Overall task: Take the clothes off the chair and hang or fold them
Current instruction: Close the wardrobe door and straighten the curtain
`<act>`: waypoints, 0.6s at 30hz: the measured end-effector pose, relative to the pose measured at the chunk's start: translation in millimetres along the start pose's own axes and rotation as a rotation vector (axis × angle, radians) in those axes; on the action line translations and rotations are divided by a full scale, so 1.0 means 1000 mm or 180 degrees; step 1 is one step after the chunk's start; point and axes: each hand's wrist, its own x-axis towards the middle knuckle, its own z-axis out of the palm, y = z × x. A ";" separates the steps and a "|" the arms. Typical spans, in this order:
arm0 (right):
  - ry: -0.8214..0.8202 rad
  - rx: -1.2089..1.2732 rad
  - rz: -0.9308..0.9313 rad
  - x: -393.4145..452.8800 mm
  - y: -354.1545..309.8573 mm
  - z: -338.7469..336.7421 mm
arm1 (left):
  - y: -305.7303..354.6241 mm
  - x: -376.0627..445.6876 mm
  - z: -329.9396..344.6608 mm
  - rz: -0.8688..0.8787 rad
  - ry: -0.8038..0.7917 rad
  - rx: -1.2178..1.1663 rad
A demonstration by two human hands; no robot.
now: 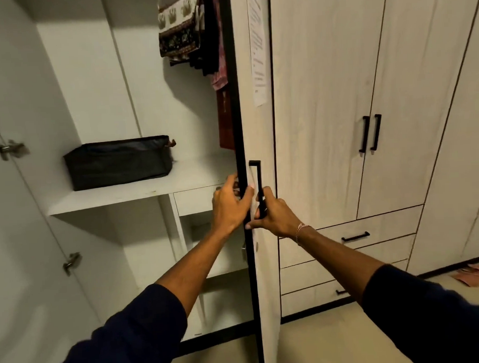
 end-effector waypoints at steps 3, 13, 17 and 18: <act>-0.0070 0.0026 0.0035 0.023 -0.024 0.027 | -0.019 0.020 -0.033 -0.0062 0.0178 0.0066; -0.0303 -0.0263 0.0080 0.101 -0.062 0.088 | -0.086 0.064 -0.094 -0.0115 0.0203 0.0029; -0.0347 -0.0457 0.0055 0.131 -0.066 0.104 | -0.109 0.081 -0.108 -0.0172 0.0210 0.0008; -0.0344 -0.0474 0.0073 0.139 -0.066 0.111 | -0.116 0.085 -0.110 -0.0202 0.0219 -0.0008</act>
